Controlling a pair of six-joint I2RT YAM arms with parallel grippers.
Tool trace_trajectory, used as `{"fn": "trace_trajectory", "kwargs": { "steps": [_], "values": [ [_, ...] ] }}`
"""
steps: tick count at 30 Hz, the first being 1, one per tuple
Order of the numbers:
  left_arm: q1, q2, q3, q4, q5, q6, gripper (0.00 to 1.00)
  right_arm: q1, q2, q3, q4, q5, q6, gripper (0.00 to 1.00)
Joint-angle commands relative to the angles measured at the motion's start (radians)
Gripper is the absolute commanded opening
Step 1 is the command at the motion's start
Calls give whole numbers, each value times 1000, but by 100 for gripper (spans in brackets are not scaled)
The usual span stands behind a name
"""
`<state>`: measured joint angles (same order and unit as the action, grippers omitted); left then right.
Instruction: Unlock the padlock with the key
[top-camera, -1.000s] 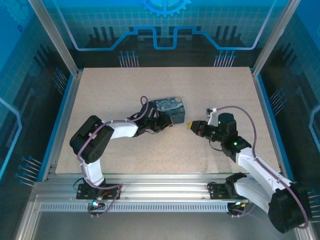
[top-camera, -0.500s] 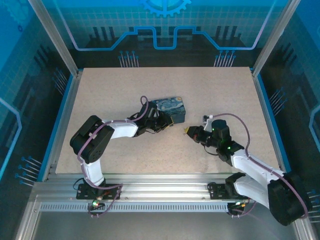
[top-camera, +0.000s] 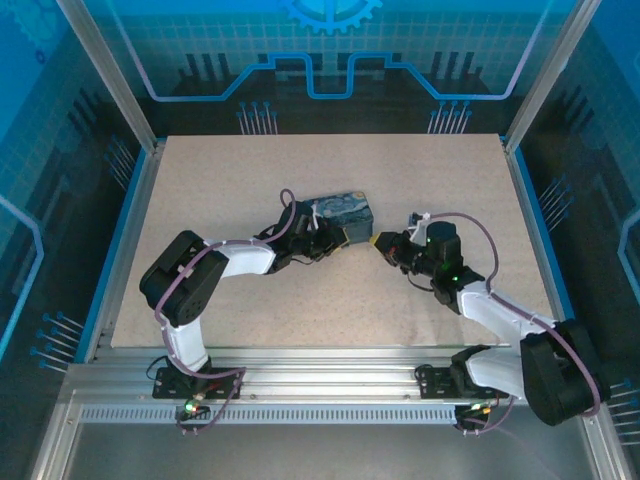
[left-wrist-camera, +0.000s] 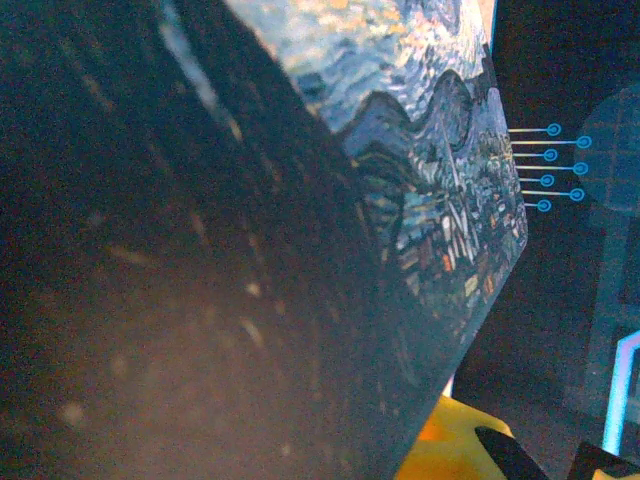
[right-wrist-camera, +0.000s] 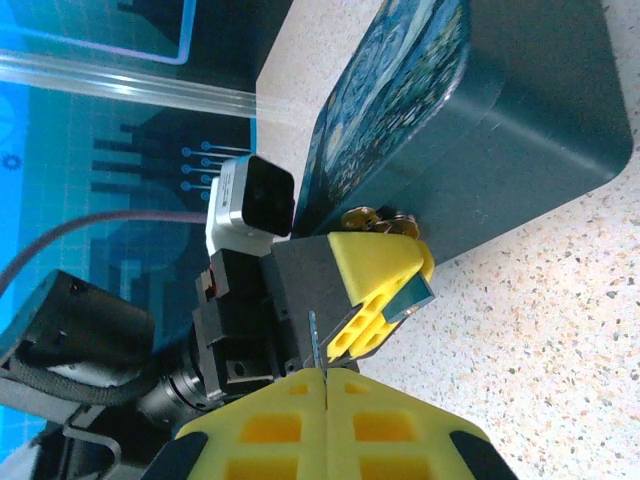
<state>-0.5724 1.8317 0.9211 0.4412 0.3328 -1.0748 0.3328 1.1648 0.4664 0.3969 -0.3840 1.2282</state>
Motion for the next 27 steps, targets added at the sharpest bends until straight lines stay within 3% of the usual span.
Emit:
{"fn": "trace_trajectory", "kwargs": {
  "steps": [1,11,19,27],
  "values": [
    [6,-3,-11,58,35,-14,0,-21,4,-4,52,-33,51,0],
    [6,8,-11,94,46,-34,0,0,42,-128,201,-10,133,0],
    [6,9,-12,114,50,-37,0,87,100,-148,254,65,161,0],
    [7,24,-25,166,64,-58,0,129,289,-150,544,67,238,0]
  ]
}}
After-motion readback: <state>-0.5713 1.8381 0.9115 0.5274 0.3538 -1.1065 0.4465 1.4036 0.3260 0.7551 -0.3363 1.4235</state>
